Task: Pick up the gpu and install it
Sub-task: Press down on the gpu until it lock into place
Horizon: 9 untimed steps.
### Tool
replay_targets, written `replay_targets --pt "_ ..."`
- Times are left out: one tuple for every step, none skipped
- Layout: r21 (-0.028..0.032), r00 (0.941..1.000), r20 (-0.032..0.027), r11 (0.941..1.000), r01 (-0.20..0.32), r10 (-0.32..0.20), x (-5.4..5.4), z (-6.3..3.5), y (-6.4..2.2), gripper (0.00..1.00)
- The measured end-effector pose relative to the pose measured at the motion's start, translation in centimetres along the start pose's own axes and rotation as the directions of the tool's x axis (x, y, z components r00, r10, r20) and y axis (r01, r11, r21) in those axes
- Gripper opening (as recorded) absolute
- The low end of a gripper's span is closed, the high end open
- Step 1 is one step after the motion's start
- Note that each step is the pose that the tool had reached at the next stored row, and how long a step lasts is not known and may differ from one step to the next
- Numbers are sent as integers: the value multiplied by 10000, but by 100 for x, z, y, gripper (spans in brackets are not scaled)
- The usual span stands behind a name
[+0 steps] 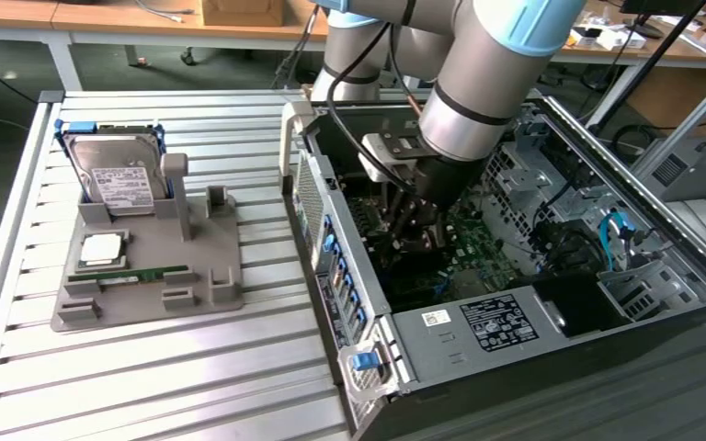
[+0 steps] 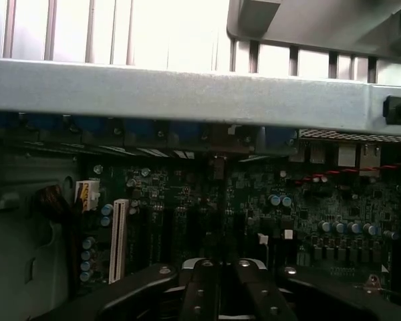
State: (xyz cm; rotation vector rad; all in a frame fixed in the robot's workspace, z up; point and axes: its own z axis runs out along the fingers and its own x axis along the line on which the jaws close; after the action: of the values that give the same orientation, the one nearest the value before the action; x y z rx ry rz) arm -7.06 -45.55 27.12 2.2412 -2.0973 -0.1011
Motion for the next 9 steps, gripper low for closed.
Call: replay_targets --pt "-4 10000 -11 10000 0 0 1 -28 3 13" --pt "-8 10000 -17 10000 -1 1 2 -60 6 13" --pt "-6 10000 -15 10000 0 0 2 -92 9 13" --pt "-5 10000 -16 10000 0 0 2 -130 12 13" --pt "-5 10000 -17 10000 0 0 2 -161 12 13" --pt "-5 10000 -18 10000 -1 1 3 -212 -5 13" --pt "-4 10000 -13 10000 -1 1 6 -222 -49 13" --pt "-6 10000 -12 10000 -1 1 13 -233 -150 13" --pt "-10 10000 11 10000 2 -2 20 -242 -243 13"
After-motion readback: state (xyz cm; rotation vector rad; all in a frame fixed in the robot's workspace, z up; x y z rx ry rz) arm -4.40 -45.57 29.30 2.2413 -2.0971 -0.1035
